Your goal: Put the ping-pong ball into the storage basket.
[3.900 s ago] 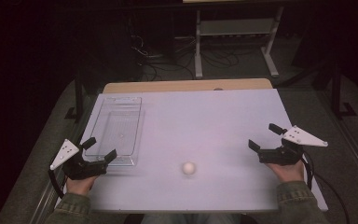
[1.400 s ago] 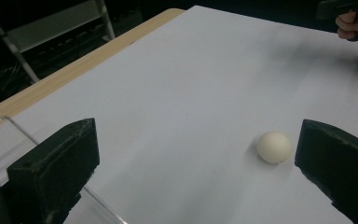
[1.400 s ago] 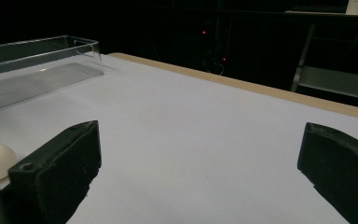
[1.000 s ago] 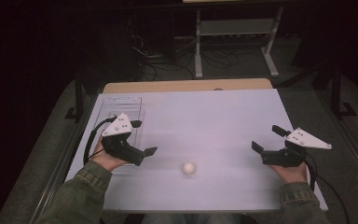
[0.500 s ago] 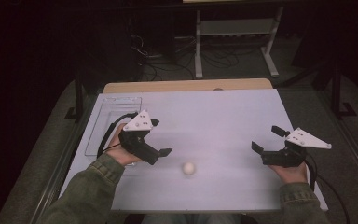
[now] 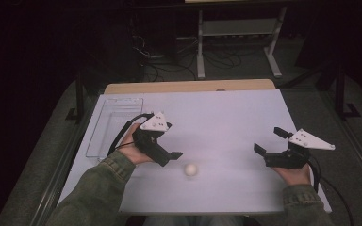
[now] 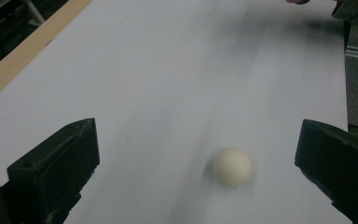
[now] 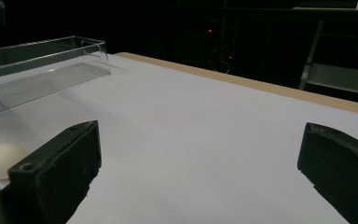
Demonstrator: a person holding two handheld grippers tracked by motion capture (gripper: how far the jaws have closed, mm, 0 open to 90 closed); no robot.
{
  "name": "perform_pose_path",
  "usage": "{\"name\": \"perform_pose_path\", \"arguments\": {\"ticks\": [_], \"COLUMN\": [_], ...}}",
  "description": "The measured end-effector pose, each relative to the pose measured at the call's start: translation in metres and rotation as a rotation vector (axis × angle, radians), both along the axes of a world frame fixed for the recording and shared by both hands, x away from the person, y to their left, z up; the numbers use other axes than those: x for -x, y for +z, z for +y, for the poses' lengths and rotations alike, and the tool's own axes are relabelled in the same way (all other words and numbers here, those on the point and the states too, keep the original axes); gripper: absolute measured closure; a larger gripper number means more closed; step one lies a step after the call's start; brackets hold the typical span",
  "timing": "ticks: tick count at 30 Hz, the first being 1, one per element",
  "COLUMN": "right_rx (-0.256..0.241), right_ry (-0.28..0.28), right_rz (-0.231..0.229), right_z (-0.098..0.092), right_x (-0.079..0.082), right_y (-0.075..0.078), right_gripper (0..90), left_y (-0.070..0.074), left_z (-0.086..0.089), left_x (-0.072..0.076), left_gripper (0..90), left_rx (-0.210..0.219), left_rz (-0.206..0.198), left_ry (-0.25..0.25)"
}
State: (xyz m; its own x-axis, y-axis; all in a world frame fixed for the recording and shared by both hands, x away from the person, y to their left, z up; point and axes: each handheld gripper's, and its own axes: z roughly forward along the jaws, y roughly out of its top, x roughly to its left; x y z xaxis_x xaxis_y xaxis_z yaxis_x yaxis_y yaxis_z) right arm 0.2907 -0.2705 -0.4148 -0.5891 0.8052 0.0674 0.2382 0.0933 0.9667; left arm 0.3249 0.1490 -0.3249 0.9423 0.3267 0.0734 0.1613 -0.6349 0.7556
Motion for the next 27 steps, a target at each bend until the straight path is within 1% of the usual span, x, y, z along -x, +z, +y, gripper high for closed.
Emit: {"name": "perform_pose_path", "arguments": {"ticks": [2,3,11,13,20,26,27], "right_rx": [0.0,0.0,0.001,-0.001,-0.002,0.0,-0.002], "right_ry": [0.0,0.001,0.006,0.006,0.017,0.021,0.022], "right_rz": [0.0,0.001,0.0,-0.001,0.005,0.006,0.008], "right_z": [0.0,0.0,0.0,0.0,0.0,0.001,0.001], "right_x": [0.0,0.0,0.0,0.0,0.0,0.0,0.0], "right_y": [0.0,0.0,0.0,0.0,0.0,0.0,0.0], "right_gripper": [0.0,0.0,0.0,0.0,0.0,0.0,0.0], "left_y": [0.0,-0.002,-0.007,-0.008,-0.013,-0.015,-0.017], "left_z": [0.0,-0.003,-0.012,-0.013,-0.016,-0.019,-0.02], "left_x": [0.0,-0.001,-0.004,-0.005,-0.008,-0.009,-0.009], "left_gripper": [0.0,0.0,0.0,0.0,0.0,0.0,0.0], "left_rx": [0.0,-0.012,-0.033,-0.035,-0.065,-0.074,-0.082], "left_rz": [0.0,0.006,0.028,0.032,0.049,0.06,0.068], "left_ry": [0.0,-0.012,-0.035,-0.035,-0.057,-0.063,-0.067]}}
